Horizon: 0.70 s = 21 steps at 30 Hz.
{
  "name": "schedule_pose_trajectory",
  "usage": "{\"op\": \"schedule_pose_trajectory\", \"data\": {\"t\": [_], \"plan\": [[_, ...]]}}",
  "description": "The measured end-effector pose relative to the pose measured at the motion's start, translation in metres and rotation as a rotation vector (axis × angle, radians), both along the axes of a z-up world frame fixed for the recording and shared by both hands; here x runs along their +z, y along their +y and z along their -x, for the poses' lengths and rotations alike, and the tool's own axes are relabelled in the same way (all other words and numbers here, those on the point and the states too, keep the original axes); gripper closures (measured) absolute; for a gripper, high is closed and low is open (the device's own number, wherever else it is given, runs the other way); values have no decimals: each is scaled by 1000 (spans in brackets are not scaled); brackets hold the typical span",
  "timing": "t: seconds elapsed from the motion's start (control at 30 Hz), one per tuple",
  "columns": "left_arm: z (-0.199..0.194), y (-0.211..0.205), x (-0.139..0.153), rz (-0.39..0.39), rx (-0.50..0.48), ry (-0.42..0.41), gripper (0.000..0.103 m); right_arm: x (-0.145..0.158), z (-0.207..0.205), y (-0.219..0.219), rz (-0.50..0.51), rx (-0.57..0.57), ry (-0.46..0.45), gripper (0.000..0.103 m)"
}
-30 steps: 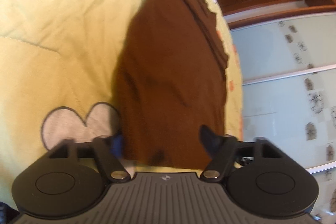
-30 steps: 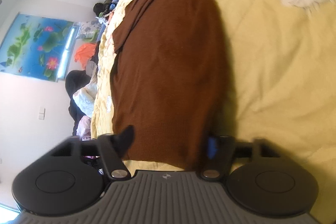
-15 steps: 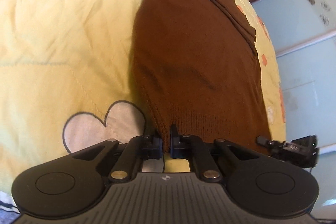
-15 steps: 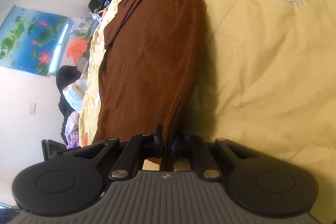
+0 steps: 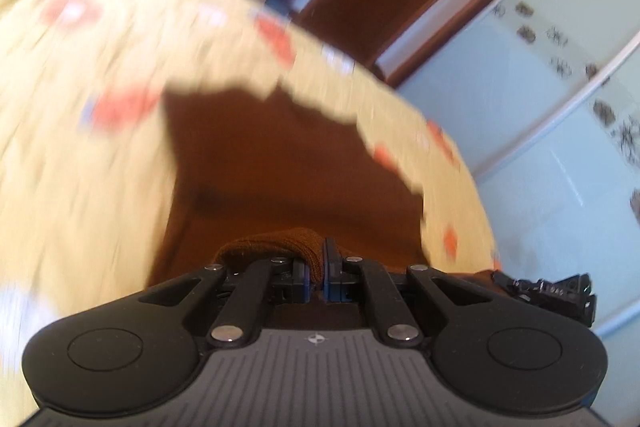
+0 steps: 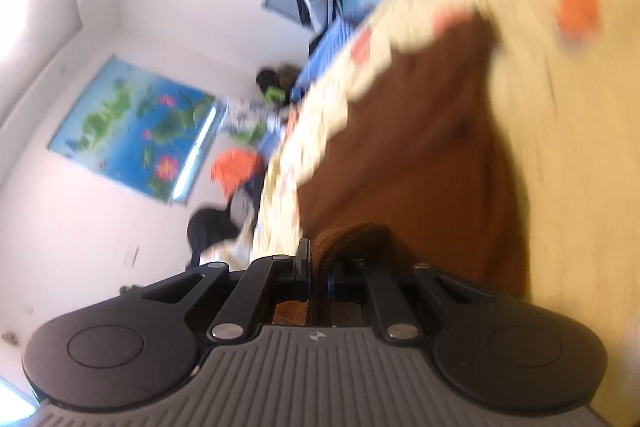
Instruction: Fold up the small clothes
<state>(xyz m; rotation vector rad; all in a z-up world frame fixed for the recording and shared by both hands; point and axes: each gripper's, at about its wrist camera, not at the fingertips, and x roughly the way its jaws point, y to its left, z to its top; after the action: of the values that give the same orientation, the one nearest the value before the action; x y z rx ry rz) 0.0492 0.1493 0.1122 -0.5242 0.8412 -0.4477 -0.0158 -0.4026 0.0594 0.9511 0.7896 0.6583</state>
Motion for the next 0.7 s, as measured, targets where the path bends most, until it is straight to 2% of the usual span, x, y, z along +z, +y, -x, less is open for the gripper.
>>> {"op": "schedule_pose_trajectory", "data": {"t": [0.07,0.17,0.23,0.33,0.4,0.43,0.47,0.5,0.53,0.57,0.63,0.7], "plan": [[-43,-8,5,-19,24,-38,98,3,-45,-10,-14,-35,-9,90],[-106,-21,3,-57,67,-34,98,-3,-115,-18,3,-70,12,91],[-144,-26,-6,-70,101,3,98,-12,-159,-18,29,-90,37,91],[-189,-33,-22,-129,129,33,98,-26,-208,-12,67,-116,72,90],[-206,-26,-32,-69,189,68,96,-39,-234,-7,77,-131,124,78],[-208,-19,-34,-27,220,73,91,-46,-239,-5,73,-159,148,69],[-207,-9,-36,27,260,81,76,-50,-242,-4,68,-185,153,41],[-204,2,-36,71,301,84,64,-50,-242,-4,65,-219,144,20],[-196,12,-34,100,340,71,30,-47,-238,-4,68,-252,125,17],[-185,21,-31,110,380,49,6,-44,-232,-6,65,-267,102,16],[-158,39,-21,93,426,5,3,-36,-213,-9,52,-244,67,16],[-123,52,-18,67,434,-10,3,-24,-184,-13,106,-219,28,14]]}}
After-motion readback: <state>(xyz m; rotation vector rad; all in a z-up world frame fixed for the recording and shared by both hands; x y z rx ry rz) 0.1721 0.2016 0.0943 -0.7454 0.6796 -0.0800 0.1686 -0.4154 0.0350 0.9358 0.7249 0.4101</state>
